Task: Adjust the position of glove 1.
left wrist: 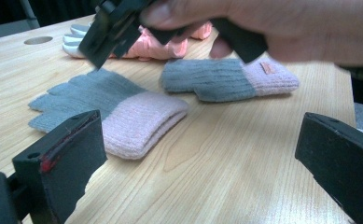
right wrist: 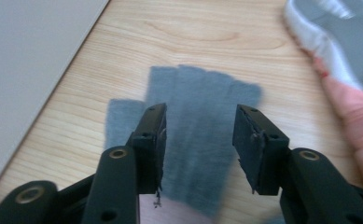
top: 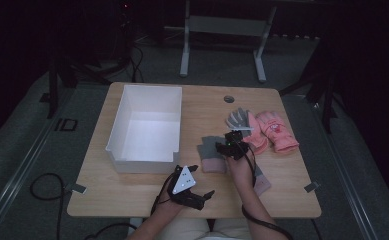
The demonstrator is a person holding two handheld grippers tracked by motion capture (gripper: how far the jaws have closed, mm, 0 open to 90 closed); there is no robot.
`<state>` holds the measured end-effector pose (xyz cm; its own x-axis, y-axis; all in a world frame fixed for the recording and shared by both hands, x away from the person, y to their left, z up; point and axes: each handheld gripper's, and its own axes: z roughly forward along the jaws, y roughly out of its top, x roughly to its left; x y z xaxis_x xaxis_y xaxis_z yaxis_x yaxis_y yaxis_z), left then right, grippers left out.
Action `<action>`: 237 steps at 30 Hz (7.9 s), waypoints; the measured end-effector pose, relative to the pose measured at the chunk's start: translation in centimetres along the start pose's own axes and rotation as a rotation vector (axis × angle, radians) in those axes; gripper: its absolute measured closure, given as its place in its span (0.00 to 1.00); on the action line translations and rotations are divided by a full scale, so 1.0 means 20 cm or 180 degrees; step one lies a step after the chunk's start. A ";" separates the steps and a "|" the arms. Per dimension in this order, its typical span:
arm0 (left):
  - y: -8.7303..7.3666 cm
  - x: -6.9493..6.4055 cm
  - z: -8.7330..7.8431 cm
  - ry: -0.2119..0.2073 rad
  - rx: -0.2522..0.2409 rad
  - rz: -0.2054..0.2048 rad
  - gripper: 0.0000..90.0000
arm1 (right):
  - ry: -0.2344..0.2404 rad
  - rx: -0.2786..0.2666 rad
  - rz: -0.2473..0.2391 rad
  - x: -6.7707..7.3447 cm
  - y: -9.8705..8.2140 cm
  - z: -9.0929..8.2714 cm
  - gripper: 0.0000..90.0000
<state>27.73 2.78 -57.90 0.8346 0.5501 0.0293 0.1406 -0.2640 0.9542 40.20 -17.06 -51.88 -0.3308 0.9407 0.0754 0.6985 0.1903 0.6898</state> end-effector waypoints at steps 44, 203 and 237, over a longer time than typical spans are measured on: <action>0.00 0.00 0.00 0.0002 0.0006 0.0018 0.01 | 0.0333 0.0286 -0.1037 -0.49 -0.34 -0.17 0.93; 0.00 -0.01 0.00 0.0003 0.0023 0.0041 0.01 | 0.0345 0.0213 -0.0741 0.04 -0.05 0.07 0.87; 0.20 0.04 0.40 0.0089 0.1361 0.1396 0.30 | 0.0471 0.0413 -0.0346 -0.19 0.13 0.24 0.44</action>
<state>33.30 -4.19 -56.54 0.8495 0.3373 0.4057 -0.0069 -0.7618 0.6477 46.36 -18.79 -53.90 -0.4914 0.8630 0.1171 0.7263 0.3319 0.6020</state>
